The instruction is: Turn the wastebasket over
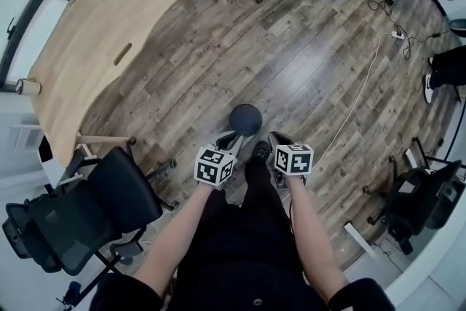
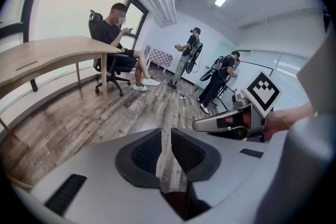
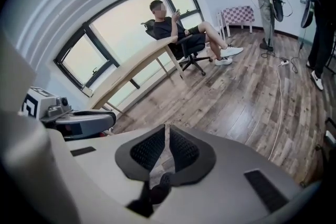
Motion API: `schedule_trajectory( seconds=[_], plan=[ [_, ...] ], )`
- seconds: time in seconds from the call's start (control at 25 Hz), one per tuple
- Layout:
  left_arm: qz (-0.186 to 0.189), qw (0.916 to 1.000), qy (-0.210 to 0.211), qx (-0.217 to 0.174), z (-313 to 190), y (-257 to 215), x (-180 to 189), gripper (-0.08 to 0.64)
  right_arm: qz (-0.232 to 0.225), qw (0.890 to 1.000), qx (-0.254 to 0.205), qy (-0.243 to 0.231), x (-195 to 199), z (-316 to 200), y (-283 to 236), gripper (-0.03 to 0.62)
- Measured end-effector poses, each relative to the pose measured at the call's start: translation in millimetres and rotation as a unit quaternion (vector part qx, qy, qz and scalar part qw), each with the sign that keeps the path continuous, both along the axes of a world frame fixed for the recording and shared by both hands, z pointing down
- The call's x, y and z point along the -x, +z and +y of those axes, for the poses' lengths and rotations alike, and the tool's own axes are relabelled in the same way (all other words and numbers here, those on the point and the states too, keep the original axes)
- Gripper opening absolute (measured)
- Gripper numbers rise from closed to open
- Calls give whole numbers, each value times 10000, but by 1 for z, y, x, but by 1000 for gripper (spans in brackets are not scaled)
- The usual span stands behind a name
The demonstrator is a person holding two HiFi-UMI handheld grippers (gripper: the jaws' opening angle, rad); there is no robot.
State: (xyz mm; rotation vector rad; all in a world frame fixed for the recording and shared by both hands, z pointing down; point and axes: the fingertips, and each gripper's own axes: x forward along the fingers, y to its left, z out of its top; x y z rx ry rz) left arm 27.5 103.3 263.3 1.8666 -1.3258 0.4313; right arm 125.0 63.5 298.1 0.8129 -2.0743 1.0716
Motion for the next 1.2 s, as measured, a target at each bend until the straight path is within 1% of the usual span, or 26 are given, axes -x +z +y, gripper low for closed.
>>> schedule_trajectory(
  seconds=[0.12, 0.24, 0.4, 0.56, 0.72, 0.84, 0.92, 1.04, 1.2],
  plan=[
    [73, 9994, 228, -241, 11, -23, 8, 69, 115, 9990, -399, 142, 7, 11, -25, 54],
    [89, 9977, 439, -509, 25, -45, 15, 67, 72, 9953, -888, 379, 17, 22, -53, 46],
    [119, 9939, 693, -853, 39, -75, 25, 67, -64, 9824, -1651, 870, 23, 30, -102, 40],
    [206, 9900, 924, -1044, 58, -104, 40, 55, -552, 9664, -2137, 1320, 27, 48, -153, 35],
    [159, 9825, 1200, -1417, 72, -133, 51, 32, -865, 9496, -2469, 1726, 22, 71, -193, 32],
    [145, 9769, 1336, -1659, 79, -154, 57, 18, -1042, 9411, -2665, 1800, 21, 89, -217, 32],
    [124, 9743, 1378, -1776, 83, -166, 61, 18, -1112, 9377, -2759, 1797, 21, 101, -227, 32],
    [31, 9712, 1472, -1876, 92, -179, 64, 17, -1006, 9343, -2913, 1793, 16, 119, -235, 32],
    [116, 9712, 1401, -1924, 102, -193, 73, 18, -1045, 9317, -2991, 1775, 12, 135, -248, 32]
  ],
)
